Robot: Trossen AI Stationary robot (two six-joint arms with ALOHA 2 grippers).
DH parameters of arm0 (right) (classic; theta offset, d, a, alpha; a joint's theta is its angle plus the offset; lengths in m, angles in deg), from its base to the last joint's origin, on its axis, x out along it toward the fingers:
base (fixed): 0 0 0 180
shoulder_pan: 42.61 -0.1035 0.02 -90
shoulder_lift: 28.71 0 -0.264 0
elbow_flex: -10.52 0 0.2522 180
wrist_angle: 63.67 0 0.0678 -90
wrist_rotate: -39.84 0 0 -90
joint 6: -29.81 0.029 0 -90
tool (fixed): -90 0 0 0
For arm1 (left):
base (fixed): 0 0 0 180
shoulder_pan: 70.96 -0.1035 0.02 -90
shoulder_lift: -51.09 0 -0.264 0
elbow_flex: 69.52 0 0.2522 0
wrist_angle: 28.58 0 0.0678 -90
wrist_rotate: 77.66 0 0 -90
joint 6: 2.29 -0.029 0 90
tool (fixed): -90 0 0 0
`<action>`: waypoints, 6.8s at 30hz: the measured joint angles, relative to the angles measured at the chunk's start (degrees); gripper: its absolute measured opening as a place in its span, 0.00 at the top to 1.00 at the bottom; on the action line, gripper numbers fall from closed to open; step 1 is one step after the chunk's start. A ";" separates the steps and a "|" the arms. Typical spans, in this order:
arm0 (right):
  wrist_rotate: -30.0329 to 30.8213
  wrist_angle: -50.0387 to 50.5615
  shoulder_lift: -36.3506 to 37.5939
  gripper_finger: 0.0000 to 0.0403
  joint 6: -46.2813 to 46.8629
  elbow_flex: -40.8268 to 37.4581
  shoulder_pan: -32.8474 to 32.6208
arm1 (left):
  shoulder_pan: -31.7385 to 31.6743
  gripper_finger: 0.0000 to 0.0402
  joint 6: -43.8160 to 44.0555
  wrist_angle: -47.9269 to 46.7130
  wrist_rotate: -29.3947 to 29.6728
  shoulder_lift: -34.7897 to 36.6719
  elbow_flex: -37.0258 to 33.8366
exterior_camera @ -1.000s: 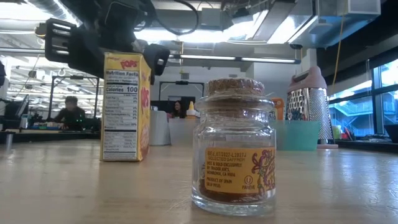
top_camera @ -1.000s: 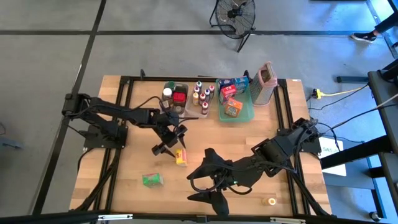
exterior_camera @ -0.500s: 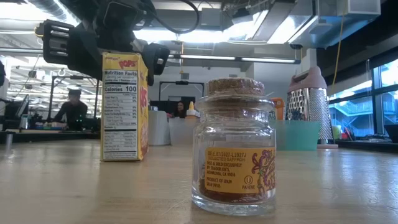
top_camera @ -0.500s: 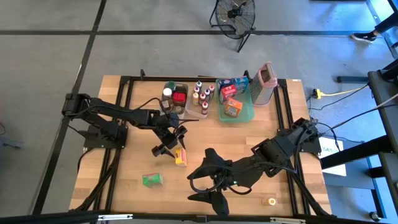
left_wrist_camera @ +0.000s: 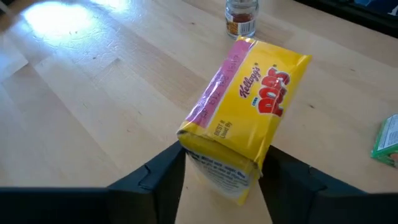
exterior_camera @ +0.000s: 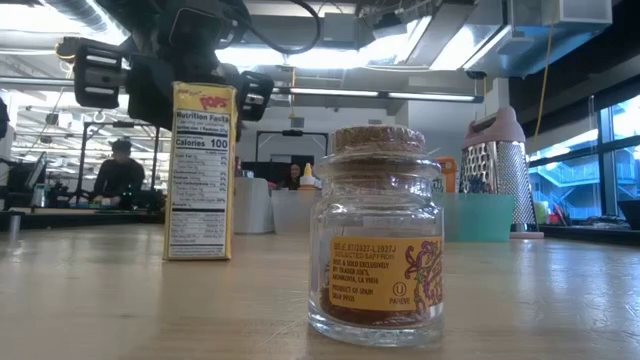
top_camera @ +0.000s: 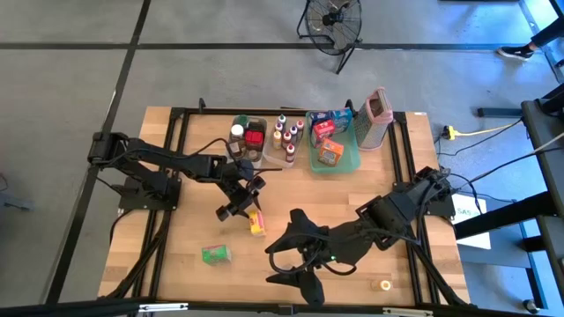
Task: Pick & Place Kitchen Items
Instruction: Put the yellow cereal box into the green bin
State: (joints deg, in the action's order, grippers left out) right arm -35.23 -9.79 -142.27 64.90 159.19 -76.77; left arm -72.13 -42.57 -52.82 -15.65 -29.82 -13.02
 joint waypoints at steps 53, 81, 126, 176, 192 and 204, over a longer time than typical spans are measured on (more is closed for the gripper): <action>51.92 16.65 0.07 0.24 -15.25 0.04 4.06 | 0.83 0.66 44.07 -29.98 35.95 18.67 36.50; 21.57 15.93 5.49 0.24 -26.16 0.13 20.61 | 1.34 0.66 42.56 -20.23 42.12 17.31 36.50; 6.91 12.38 4.89 0.69 -35.58 0.09 26.76 | 2.62 0.66 41.61 -20.15 46.51 17.20 36.51; 22.10 38.13 24.29 0.69 -17.13 0.11 22.35 | 2.56 0.35 34.57 -23.64 49.60 17.33 36.52; 25.54 49.86 29.62 0.73 -1.71 -12.11 23.12 | 2.58 0.35 35.14 -24.20 51.03 17.32 36.52; 26.73 49.47 45.25 0.73 10.75 -40.28 26.51 | 2.57 0.35 38.19 -24.22 51.08 17.31 36.52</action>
State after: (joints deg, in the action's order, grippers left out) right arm -8.50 39.68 -97.02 75.65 118.91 -50.26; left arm -69.56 -4.38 -77.04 35.43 -12.51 23.51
